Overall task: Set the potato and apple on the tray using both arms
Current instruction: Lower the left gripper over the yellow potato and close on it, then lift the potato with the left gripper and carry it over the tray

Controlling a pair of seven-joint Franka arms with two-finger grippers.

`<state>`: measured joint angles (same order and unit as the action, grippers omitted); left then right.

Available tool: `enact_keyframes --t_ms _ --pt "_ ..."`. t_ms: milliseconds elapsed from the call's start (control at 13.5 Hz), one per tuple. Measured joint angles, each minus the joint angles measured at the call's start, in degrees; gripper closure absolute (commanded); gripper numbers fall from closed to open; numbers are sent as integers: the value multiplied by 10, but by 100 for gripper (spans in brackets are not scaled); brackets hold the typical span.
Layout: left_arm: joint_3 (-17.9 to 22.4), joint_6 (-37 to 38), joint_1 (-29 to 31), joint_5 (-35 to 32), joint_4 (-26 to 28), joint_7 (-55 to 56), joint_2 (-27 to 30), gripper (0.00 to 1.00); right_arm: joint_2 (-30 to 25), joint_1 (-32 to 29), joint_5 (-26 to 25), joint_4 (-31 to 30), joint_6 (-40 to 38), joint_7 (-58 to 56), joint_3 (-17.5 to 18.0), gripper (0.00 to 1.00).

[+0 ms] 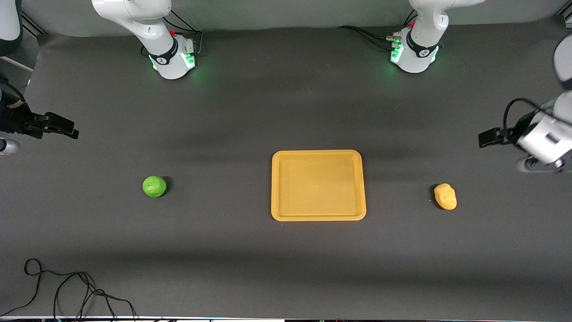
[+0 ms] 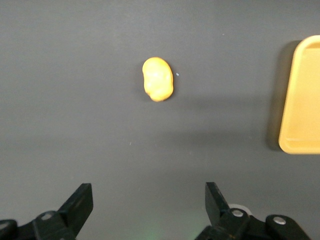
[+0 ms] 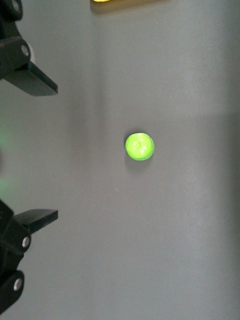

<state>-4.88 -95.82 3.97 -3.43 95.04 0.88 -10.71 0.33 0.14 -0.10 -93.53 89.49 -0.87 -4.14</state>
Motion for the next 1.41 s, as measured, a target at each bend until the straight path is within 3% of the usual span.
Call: enact_keyframes --t_ms 446,743,1114,1189,1263,1411 --pt "3 -255 0 -5 38 0 -175 0 0 0 0 0 -1 0 0 0" --pt "5 -385 0 -5 105 0 -198 1 0 0 0 0 -1 0 0 0" --pt "7 -408 0 -5 120 0 -212 2 0 0 0 0 -2 0 0 0" --pt "8 -407 1 -5 122 0 -212 6 0 0 0 0 -2 0 0 0" --pt "11 -407 1 -5 124 0 -212 17 0 0 0 0 -2 0 0 0" --pt "14 -407 2 -5 126 0 -214 52 0 0 0 0 -2 0 0 0"
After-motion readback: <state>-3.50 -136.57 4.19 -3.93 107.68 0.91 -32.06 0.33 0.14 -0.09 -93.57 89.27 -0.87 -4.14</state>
